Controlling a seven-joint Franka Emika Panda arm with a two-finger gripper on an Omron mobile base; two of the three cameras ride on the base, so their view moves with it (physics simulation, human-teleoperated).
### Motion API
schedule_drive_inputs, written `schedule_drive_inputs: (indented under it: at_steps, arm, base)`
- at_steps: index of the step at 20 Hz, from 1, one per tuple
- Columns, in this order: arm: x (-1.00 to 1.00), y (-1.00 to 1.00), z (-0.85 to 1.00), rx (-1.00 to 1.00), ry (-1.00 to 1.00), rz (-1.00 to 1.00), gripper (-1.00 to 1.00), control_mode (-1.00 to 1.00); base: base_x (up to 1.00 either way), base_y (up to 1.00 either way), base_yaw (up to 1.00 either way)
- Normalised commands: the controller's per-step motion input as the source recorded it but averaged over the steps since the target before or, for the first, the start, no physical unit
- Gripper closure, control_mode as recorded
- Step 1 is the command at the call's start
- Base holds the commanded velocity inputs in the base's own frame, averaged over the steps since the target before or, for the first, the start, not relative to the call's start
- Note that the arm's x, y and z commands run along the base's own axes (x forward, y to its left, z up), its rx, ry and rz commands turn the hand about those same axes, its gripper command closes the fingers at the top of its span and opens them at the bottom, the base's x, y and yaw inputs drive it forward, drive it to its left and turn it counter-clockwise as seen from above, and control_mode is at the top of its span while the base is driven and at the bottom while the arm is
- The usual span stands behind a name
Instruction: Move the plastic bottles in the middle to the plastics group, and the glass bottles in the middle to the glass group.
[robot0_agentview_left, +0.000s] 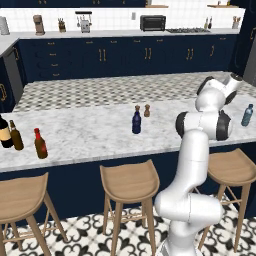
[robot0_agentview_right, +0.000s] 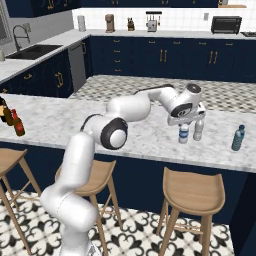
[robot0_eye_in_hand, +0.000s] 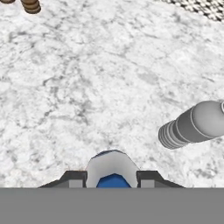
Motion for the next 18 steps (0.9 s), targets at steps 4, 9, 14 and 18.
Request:
schedule_drive_inputs:
  at_steps: [4,9,14,18]
  arm:
    - [0.39,0.0,-0.06,0.0,0.01,0.0,1.0,-1.0]
    - [0.18,0.0,-0.36,0.01,0.03,0.0,1.0,-1.0]
    - [0.04,0.0,-0.25,0.01,0.0,0.0,1.0,-1.0]
    - [0.0,0.0,-0.01,0.0,0.01,0.0,1.0,-1.0]
  base:
    - [0.0,0.0,0.0]
    - [0.0,0.0,0.0]
    - [0.0,0.0,0.0]
    - [0.0,0.0,0.0]
